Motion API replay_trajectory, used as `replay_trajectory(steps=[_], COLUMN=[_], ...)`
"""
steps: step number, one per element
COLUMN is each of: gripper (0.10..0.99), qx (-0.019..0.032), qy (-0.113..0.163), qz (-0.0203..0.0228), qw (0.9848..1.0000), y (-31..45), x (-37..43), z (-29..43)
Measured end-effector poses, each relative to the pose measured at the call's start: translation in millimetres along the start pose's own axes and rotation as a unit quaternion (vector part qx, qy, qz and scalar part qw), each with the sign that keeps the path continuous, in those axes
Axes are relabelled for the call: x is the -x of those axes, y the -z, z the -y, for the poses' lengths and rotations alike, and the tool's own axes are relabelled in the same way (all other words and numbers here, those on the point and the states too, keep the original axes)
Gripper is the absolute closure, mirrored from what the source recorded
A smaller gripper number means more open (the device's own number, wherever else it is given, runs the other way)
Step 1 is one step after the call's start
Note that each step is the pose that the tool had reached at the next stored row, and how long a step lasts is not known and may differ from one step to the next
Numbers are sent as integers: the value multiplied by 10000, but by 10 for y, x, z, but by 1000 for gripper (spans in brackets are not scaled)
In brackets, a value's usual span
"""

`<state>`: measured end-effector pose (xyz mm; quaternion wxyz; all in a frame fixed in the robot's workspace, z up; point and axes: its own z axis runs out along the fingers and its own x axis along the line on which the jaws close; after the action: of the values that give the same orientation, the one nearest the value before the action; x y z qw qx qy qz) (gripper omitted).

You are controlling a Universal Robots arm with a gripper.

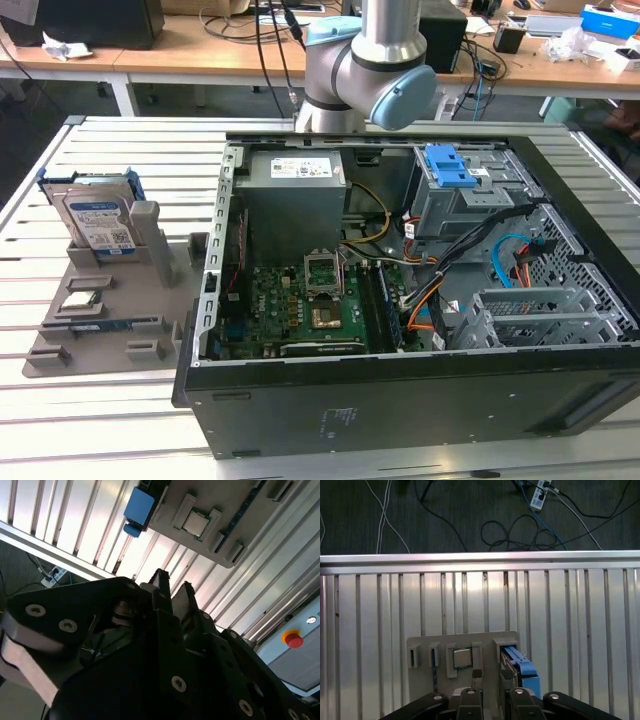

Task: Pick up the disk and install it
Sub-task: 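Pick up the disk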

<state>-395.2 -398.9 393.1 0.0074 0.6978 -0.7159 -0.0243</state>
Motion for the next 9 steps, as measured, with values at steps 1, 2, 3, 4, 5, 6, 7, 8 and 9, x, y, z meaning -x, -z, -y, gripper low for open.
replay_trajectory(steps=[1, 2, 3, 4, 5, 6, 7, 8, 9], gripper=[792, 729, 671, 612, 612, 545, 545, 545, 545], qx=[0, 0, 0, 0, 0, 0, 0, 0, 0], qy=[1, 2, 2, 4, 5, 6, 7, 8, 9], qz=[0, 0, 0, 0, 0, -1, 0, 0, 0], qw=[10000, 10000, 10000, 10000, 10000, 10000, 10000, 10000, 10000], y=[0, 0, 0, 0, 0, 0, 0, 0, 0], x=[0, 0, 0, 0, 0, 0, 0, 0, 0], z=[0, 0, 0, 0, 0, 0, 0, 0, 0])
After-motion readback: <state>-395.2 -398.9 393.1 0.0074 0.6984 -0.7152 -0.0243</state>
